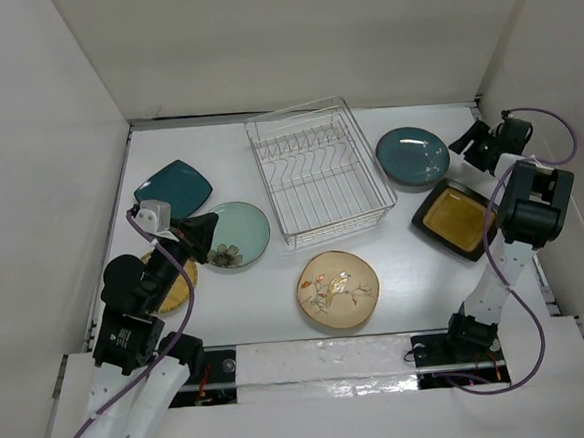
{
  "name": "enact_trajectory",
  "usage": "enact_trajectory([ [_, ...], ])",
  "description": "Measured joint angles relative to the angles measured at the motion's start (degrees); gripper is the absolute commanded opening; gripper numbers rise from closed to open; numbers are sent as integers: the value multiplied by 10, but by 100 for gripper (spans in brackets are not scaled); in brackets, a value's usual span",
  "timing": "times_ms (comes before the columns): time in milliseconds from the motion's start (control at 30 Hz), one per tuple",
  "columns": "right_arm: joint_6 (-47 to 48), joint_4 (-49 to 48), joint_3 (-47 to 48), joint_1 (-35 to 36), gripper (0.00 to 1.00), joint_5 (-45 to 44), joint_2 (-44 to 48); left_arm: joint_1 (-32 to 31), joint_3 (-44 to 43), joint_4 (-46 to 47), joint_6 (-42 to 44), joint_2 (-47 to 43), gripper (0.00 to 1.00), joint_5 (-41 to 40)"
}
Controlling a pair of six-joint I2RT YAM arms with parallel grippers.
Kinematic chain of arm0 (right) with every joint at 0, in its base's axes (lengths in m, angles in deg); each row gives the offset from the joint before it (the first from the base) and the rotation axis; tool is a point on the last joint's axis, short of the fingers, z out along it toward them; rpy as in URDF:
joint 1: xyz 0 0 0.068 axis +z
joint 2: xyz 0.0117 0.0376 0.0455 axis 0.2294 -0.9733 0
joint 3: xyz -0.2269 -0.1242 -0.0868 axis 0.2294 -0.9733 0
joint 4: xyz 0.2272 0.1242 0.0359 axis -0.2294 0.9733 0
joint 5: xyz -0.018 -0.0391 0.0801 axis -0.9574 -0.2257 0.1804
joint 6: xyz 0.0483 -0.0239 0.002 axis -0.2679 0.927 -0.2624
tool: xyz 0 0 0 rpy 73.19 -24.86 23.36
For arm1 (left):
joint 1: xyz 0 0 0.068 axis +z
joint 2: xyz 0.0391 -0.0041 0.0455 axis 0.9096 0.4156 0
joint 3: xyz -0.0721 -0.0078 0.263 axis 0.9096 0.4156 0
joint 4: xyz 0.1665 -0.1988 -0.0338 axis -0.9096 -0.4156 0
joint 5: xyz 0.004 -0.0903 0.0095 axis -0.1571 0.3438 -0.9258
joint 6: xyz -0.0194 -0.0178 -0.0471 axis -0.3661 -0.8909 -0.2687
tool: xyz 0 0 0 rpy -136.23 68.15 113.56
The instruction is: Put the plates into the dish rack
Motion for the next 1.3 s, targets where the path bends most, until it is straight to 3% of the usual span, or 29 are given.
enact_trajectory([
  [133,14,50,42,3,63,23,-28,0,0,0,0,10,1,-2],
  [267,19,93,87,8,59,50,-56,0,0,0,0,16,9,-7],
  [533,9,117,94,17,48,117,-79,0,0,0,0,31,13,-15],
  [667,2,130,106,17,27,149,-96,0,0,0,0,31,14,-18],
  [700,0,130,108,17,13,154,-100,0,0,0,0,30,14,-19],
  [800,-28,124,108,14,0,193,-106,0,0,0,0,29,14,-22],
  [1033,-101,3,-6,19,0,170,-37,0,0,0,0,28,15,-26],
  [1167,-129,-28,-78,26,0,81,58,0,0,0,0,28,17,-26],
  [1300,-115,-16,-82,48,0,-39,169,0,0,0,0,28,18,-26],
])
